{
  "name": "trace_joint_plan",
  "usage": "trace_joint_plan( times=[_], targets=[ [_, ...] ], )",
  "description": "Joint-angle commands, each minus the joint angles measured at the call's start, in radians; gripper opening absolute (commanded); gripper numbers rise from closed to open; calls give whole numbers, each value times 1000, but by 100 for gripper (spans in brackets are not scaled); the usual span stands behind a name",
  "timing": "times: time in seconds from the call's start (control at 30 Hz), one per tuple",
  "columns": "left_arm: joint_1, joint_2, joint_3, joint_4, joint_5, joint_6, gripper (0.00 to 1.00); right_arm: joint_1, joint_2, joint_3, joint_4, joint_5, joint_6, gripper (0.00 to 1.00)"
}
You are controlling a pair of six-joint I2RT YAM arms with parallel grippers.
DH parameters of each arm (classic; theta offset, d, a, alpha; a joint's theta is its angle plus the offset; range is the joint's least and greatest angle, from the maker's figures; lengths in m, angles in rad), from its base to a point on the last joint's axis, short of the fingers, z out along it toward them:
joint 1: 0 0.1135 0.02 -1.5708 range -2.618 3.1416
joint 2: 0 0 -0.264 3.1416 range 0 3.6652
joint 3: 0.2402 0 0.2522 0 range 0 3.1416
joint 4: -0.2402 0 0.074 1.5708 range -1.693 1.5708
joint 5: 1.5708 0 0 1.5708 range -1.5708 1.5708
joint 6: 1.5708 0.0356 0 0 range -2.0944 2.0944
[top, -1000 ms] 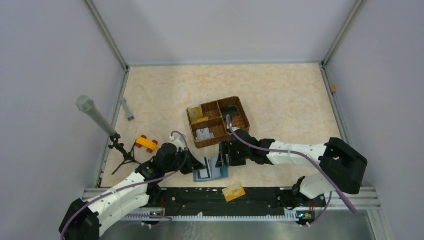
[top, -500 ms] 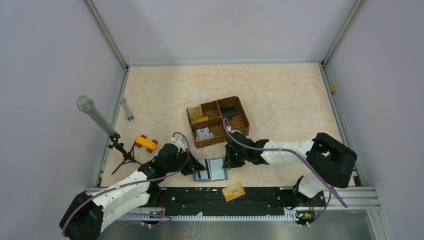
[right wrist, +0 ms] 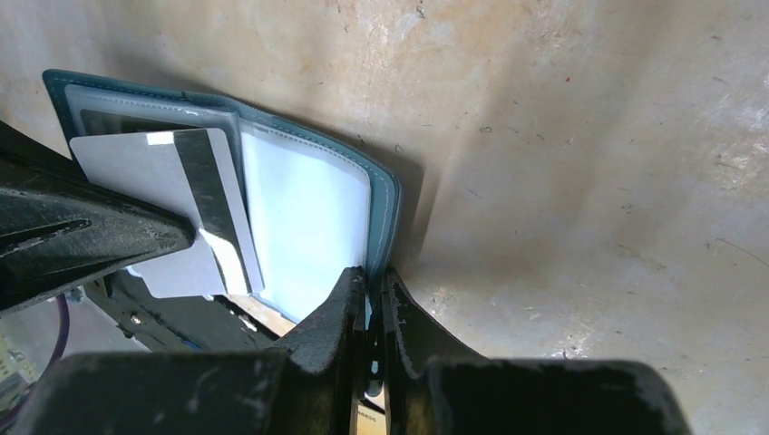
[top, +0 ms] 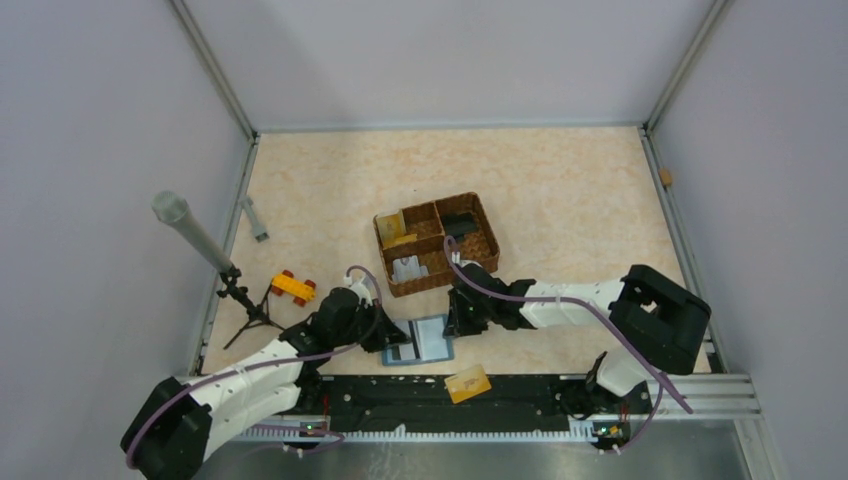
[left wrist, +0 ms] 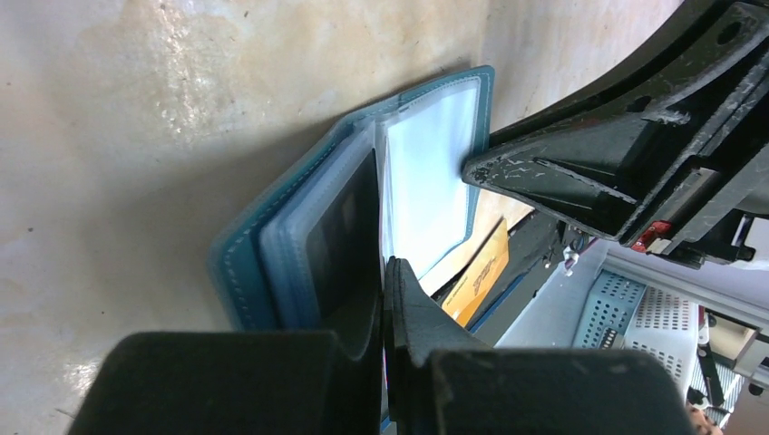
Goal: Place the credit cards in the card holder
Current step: Insert the credit card into the card holder.
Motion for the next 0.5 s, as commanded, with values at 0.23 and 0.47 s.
trace_joint_plan(
  times=[0.23,0.47],
  targets=[
    [1,60,-10,68,2,8,0,23,43,22,-60,52,-29,0],
    [0,97,-22,112,16,1,0,25,48,34,-66,54,-31,0]
  ],
)
